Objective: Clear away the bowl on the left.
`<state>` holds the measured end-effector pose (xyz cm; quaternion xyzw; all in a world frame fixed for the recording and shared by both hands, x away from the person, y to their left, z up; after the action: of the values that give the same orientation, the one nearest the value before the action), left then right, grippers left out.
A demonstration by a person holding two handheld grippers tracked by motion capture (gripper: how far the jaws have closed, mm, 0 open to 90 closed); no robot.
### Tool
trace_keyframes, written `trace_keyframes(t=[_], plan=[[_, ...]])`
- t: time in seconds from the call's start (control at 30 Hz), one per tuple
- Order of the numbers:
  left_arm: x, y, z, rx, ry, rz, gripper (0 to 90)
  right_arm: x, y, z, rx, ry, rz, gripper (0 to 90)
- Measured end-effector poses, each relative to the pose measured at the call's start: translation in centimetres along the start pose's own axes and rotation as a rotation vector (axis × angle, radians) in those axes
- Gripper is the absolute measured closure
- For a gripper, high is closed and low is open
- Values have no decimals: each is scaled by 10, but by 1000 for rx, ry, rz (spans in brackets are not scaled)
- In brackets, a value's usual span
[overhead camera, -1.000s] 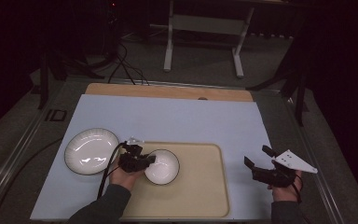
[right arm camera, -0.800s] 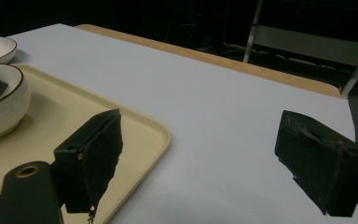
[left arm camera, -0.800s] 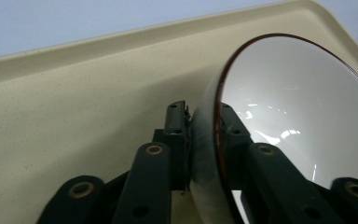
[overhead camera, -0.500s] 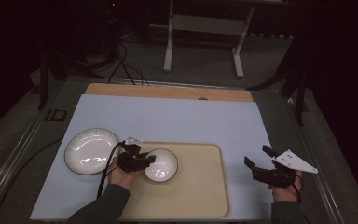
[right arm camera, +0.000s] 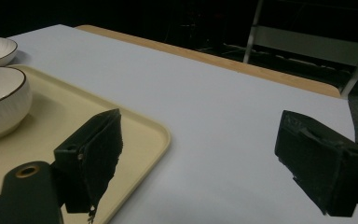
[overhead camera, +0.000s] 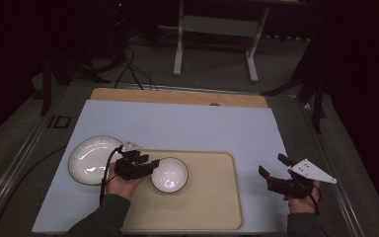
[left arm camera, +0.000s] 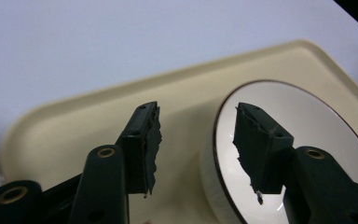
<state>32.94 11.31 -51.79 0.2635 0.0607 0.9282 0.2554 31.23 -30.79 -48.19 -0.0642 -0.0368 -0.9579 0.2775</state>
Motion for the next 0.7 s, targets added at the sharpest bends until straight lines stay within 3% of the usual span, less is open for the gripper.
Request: trace_keyframes(t=[0.2,0.47,0.7], plan=[[12,-12,10,5,44,31,471,0,0,0,0,0,0,146],[34,-35,23,-9,111,122,432,0,0,0,-2,1,-1,146],[52,-51,31,-17,167,178,416,0,0,0,-4,1,-2,146]])
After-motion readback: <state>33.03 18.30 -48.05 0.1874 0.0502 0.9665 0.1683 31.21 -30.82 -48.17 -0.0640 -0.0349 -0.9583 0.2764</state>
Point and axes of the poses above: each handheld gripper's, and its own axes: x roughly backward along the jaws, z roughly out of its top, y roughly to its right, the point moved 6 cm from there along -x, roughly forward along the jaws, and after that the axes turned 12 degrees about y, right-handed, at the moved point
